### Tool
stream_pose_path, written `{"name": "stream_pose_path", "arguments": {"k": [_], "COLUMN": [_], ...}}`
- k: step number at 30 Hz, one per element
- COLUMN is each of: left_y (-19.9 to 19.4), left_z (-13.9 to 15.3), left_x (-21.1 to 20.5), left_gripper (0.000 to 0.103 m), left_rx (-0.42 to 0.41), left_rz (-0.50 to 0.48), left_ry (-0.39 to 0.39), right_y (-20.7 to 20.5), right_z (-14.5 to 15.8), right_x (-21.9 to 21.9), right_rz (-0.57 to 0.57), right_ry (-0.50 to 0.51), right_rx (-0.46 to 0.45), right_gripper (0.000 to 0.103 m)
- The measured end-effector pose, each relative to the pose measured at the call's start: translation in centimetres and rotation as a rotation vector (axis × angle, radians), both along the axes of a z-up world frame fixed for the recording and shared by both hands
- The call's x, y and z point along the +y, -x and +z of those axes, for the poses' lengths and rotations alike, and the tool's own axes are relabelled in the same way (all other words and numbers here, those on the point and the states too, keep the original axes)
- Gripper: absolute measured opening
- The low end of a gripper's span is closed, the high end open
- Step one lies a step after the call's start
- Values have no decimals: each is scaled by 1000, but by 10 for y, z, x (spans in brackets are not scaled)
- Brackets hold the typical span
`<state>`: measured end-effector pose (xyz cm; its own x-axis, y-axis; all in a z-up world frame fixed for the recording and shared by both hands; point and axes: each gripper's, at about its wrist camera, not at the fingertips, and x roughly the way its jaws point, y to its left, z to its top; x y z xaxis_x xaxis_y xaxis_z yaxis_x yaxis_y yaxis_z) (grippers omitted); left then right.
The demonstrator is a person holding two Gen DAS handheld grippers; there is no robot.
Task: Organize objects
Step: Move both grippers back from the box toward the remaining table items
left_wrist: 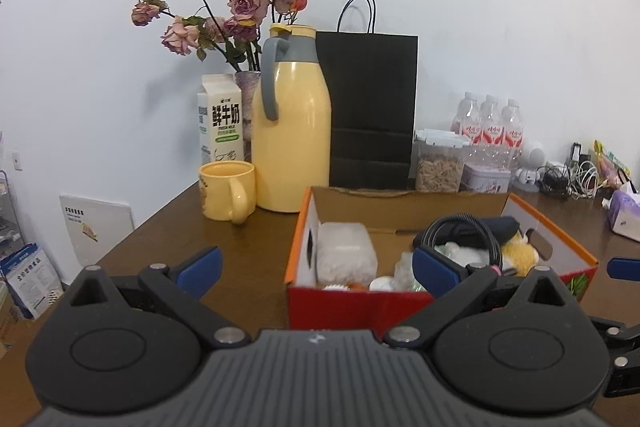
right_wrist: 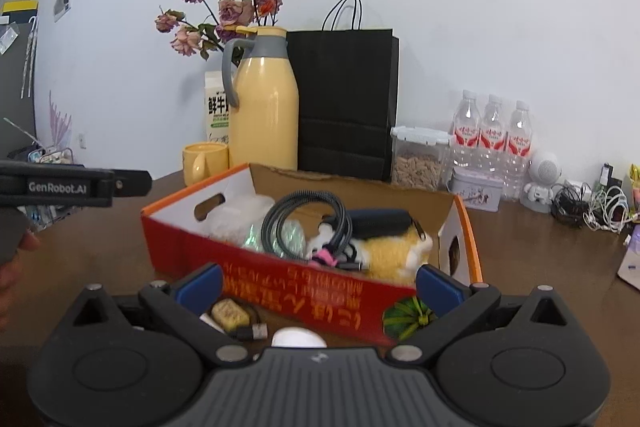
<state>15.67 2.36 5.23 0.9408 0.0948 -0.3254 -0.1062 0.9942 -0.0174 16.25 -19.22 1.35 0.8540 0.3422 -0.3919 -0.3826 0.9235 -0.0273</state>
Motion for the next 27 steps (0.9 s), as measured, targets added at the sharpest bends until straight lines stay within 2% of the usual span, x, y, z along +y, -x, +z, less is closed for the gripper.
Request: {"name": "stream_pose_path", "arguments": {"k": [8,16,27], "left_y": [17,25,30], "left_z": [-14,-32,-35], "left_x": [5,10,14], "left_gripper": [103,103,103], "left_rx": [63,129,147], "left_rz": [0,9,20], "left_ry": [-13,-9,-2], "right_y": [10,13,-5], "right_z": [-25,-41,-52], "right_x": [-12,-15,-32], "right_rz": [-9,-31,-81], "right_ry": [12,46,45], "right_rx": [92,141,215], "right_gripper": [103,103,103]}}
